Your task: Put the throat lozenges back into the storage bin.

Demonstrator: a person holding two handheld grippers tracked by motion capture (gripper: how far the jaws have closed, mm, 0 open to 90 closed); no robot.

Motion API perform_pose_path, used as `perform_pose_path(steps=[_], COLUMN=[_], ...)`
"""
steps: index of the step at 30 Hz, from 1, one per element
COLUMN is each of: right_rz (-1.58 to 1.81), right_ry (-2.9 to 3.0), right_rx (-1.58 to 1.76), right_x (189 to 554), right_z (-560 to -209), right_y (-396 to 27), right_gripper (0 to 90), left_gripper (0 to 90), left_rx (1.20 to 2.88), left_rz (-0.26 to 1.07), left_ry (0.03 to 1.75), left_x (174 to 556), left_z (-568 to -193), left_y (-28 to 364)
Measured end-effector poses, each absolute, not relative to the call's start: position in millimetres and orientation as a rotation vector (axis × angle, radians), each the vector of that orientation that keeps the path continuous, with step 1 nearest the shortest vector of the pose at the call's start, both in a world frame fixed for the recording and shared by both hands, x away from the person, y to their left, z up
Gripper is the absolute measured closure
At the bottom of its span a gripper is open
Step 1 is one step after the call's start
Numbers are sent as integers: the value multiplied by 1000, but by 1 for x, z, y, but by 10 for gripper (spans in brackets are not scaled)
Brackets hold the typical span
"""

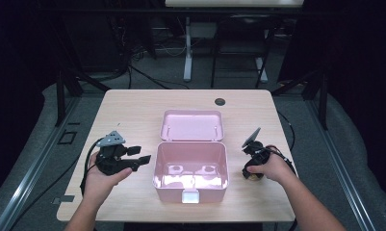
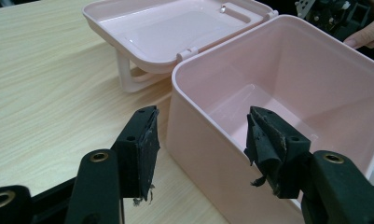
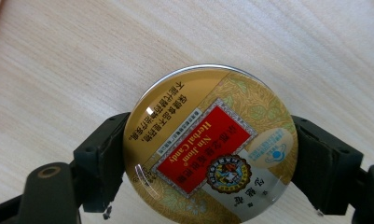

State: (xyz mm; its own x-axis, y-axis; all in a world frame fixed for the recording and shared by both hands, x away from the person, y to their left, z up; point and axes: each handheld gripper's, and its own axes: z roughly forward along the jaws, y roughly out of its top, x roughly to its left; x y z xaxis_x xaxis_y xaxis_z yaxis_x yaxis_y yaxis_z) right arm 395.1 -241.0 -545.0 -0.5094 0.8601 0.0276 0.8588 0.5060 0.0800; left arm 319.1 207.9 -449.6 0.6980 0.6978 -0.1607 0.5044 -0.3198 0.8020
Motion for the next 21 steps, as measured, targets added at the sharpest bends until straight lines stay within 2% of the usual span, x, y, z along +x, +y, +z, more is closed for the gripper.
perform_pose_path(steps=[21], right_rz=[150], right_ry=[2729], right_rx=[1414], right_x=[388], right_z=[-492], right_y=[-223], right_gripper=[195], left_gripper=[452], left_rx=[1991], left_rz=[271], left_ry=[927], left_x=[319], left_z=[-451], left_y=[209])
